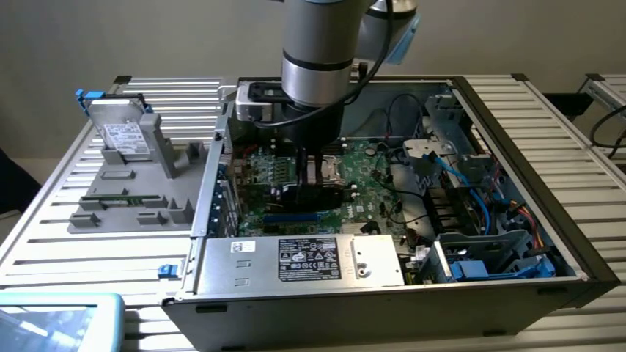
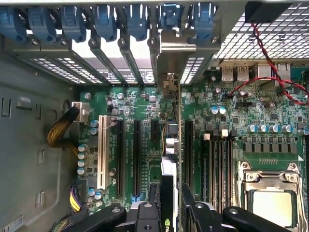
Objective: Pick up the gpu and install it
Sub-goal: 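Insert the gpu into the slot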
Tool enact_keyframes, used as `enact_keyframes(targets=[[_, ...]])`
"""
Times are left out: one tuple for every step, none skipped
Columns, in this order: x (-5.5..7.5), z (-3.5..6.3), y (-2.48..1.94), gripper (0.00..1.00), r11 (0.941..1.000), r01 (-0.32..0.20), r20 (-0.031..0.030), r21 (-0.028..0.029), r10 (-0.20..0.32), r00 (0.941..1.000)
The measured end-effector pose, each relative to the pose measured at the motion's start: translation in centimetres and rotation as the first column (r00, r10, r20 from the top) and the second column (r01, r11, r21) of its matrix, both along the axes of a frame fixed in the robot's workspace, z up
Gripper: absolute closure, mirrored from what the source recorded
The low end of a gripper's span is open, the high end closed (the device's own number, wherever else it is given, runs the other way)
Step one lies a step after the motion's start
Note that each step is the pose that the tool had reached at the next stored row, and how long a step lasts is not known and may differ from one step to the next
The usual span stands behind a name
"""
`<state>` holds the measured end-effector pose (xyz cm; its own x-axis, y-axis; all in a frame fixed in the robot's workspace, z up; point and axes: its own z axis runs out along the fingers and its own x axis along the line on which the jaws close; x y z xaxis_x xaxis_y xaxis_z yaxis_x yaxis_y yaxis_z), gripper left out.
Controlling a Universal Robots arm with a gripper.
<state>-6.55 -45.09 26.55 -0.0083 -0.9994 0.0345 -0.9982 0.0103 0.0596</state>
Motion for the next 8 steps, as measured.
enact_keyframes(targets=[[0.00, -0.06, 0.00, 0.72, 1.0000, 0.000, 0.0000, -0.0001, 0.000, 1.0000], [-0.01, -0.13, 0.00, 0.72, 1.0000, 0.000, -0.0001, -0.0002, 0.000, 1.0000], [-0.04, -0.22, 0.00, 0.72, 1.0000, 0.000, -0.0001, -0.0003, 0.000, 1.0000], [-0.09, -0.28, 0.00, 0.72, 1.0000, 0.000, -0.0001, -0.0002, 0.000, 1.0000], [-0.16, -0.30, 0.00, 0.72, 1.0000, 0.000, -0.0003, -0.0006, 0.000, 1.0000], [-0.19, -0.33, 0.03, 0.72, 1.0000, 0.001, -0.0002, -0.0004, -0.001, 1.0000], [-0.23, -0.34, 0.03, 0.72, 1.0000, 0.001, -0.0004, -0.0008, -0.001, 1.0000], [-0.24, -0.37, 0.03, 0.72, 1.0000, 0.002, -0.0009, -0.0006, -0.002, 1.0000]])
